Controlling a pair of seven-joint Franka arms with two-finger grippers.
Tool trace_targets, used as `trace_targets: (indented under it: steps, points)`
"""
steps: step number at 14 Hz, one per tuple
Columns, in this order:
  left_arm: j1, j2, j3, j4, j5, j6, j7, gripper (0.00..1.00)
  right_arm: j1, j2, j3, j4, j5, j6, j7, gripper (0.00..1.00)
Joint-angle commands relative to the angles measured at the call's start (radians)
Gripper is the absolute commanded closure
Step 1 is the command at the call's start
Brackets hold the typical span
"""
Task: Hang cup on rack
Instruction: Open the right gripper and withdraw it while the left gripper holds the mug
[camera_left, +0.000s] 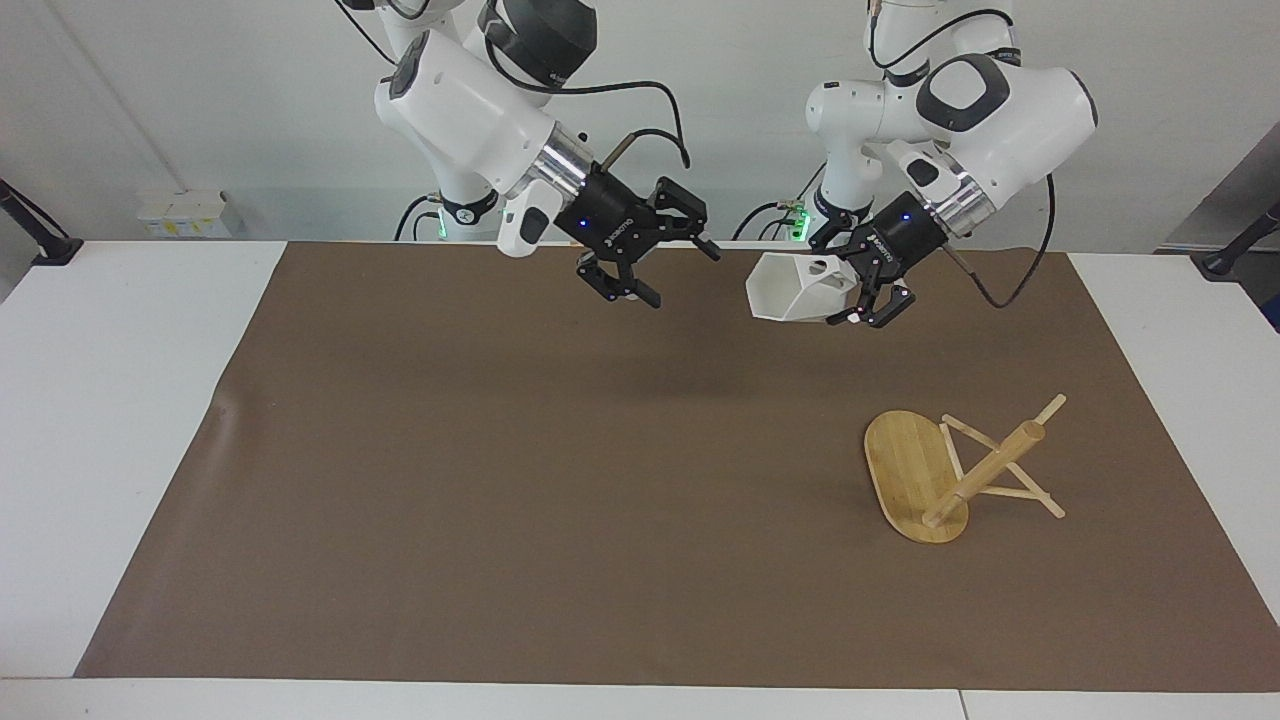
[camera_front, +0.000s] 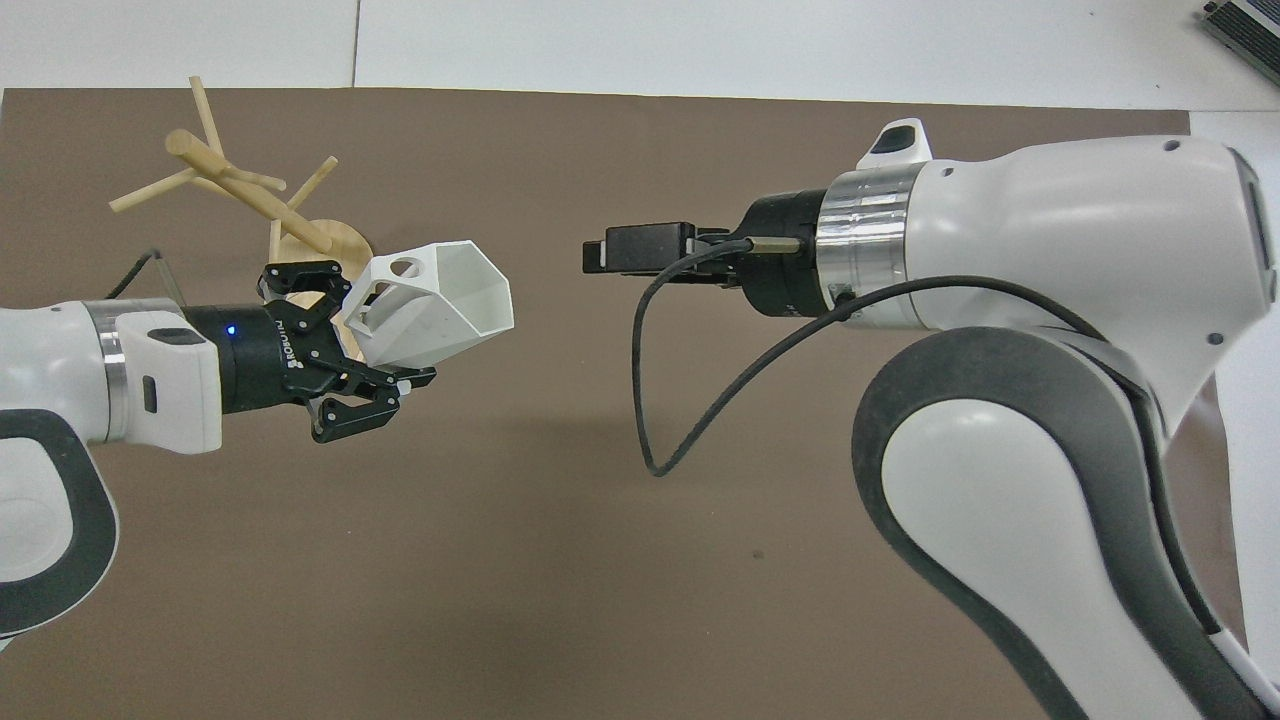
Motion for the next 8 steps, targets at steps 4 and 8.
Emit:
trace_targets:
  steps: [4, 8]
  points:
    - [-0.014, -0.006, -0.024, -0.075, 0.183, 0.213, -0.281, 1.00, -0.009, -0.057, -0.081, -0.005, -0.408, -0.026, -0.105, 0.00]
    - [-0.011, 0.055, -0.023, -0.073, 0.228, 0.252, -0.396, 1.00, -0.009, -0.069, -0.188, -0.016, -0.740, -0.106, -0.105, 0.00]
